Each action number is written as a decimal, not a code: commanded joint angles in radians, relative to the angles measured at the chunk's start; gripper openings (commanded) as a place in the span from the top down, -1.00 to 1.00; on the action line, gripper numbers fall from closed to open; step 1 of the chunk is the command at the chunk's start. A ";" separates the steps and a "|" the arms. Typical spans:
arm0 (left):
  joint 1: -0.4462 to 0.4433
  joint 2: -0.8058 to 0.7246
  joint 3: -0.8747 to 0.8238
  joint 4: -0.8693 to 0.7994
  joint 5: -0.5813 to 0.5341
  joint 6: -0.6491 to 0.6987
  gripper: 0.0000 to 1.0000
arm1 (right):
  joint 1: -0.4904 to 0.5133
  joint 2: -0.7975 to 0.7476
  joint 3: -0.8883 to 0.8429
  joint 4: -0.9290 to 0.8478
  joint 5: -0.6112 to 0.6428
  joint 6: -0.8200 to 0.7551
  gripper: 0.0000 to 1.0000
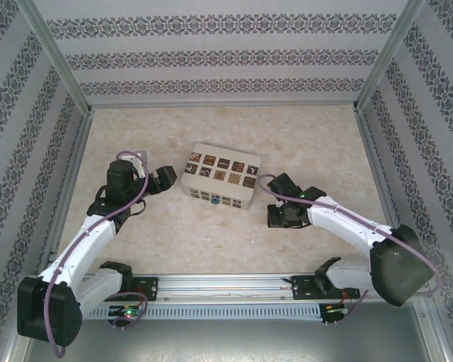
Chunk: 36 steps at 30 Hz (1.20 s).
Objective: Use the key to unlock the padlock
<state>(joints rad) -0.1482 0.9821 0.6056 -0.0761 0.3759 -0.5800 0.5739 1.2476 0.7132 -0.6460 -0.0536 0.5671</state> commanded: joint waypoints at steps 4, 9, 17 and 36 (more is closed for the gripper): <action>-0.005 0.006 -0.001 0.155 0.189 -0.233 -0.74 | 0.001 -0.106 0.004 0.116 -0.066 0.032 1.00; -0.072 0.061 -0.008 0.351 0.247 -0.517 -0.71 | 0.003 -0.215 -0.007 0.293 -0.118 0.078 1.00; -0.216 0.153 0.097 0.487 0.228 -0.758 -0.70 | 0.012 -0.269 -0.022 0.599 -0.196 0.131 1.00; -0.407 0.350 0.075 0.890 0.067 -1.095 -0.67 | 0.150 -0.039 0.147 0.907 -0.206 0.074 1.00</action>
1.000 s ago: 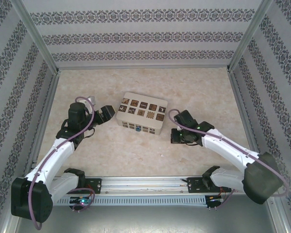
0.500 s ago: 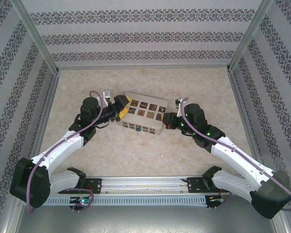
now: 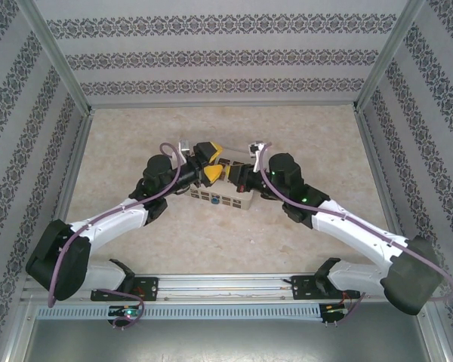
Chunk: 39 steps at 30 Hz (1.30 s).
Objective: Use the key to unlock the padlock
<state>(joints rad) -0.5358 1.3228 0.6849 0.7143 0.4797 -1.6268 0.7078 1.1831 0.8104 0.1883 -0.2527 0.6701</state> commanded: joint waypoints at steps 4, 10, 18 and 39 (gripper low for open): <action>-0.038 0.036 -0.003 0.154 -0.040 -0.072 -0.64 | 0.028 0.067 0.082 0.080 -0.017 -0.035 1.00; -0.044 0.036 -0.007 0.163 -0.075 -0.079 -0.43 | 0.039 0.090 0.077 0.085 -0.018 -0.033 1.00; -0.043 0.021 -0.010 0.135 -0.107 -0.065 -0.11 | 0.041 0.051 0.023 0.084 0.005 -0.030 1.00; -0.044 0.043 -0.012 0.101 -0.110 -0.046 0.69 | 0.039 0.009 -0.017 0.086 0.046 -0.028 1.00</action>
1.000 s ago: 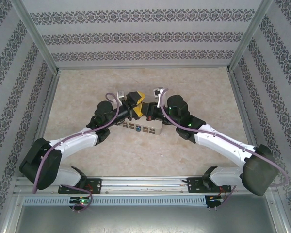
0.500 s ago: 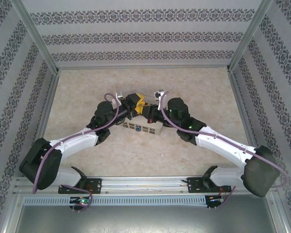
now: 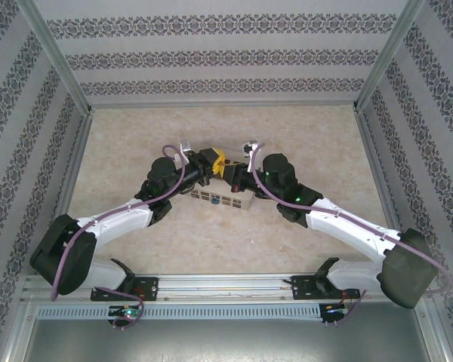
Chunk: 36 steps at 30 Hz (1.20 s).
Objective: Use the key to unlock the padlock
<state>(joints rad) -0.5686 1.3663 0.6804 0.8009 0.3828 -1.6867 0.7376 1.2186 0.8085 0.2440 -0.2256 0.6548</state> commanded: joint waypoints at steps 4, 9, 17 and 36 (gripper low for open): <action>-0.010 -0.011 -0.005 -0.019 -0.017 0.039 0.88 | 0.008 -0.033 -0.017 0.031 0.022 -0.012 1.00; -0.007 -0.051 -0.004 -0.090 -0.045 0.117 1.00 | -0.002 -0.060 -0.031 0.029 0.019 -0.011 1.00; -0.001 -0.163 0.088 -0.272 -0.038 0.481 1.00 | -0.086 -0.153 -0.080 0.051 -0.149 0.053 0.33; 0.018 -0.131 0.122 -0.055 0.214 0.635 1.00 | -0.121 -0.047 -0.045 0.353 -0.445 0.266 0.00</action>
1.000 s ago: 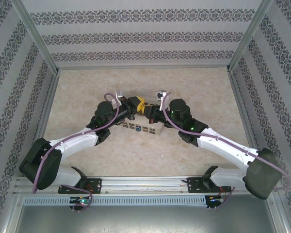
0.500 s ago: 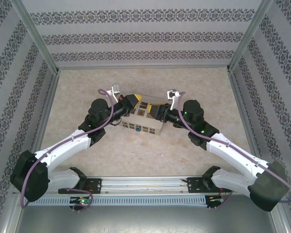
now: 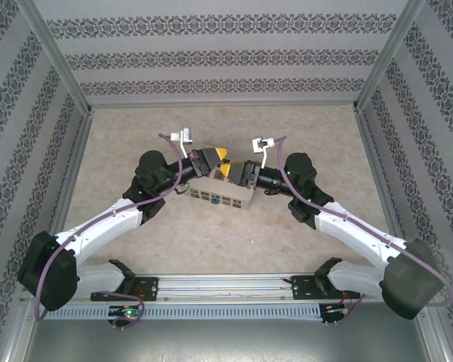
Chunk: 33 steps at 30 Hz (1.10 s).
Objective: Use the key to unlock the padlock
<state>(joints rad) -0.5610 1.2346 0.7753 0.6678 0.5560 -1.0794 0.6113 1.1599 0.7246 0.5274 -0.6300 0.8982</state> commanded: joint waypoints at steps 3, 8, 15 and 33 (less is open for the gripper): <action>0.010 0.004 0.019 0.096 0.043 0.015 1.00 | 0.005 0.021 0.039 0.076 -0.036 0.025 0.12; 0.010 0.011 0.019 0.116 0.069 0.013 1.00 | 0.003 0.027 0.041 0.090 -0.024 0.029 0.24; 0.009 0.012 0.024 0.095 0.099 0.035 1.00 | -0.007 0.021 0.045 0.103 -0.016 0.034 0.34; 0.124 -0.102 0.032 -0.095 0.135 0.072 -0.01 | 0.005 -0.065 0.029 -0.229 0.114 -0.260 1.00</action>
<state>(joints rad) -0.4755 1.2003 0.7803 0.6449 0.6846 -1.0298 0.6048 1.1416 0.7376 0.4561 -0.5869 0.8101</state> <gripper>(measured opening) 0.494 0.048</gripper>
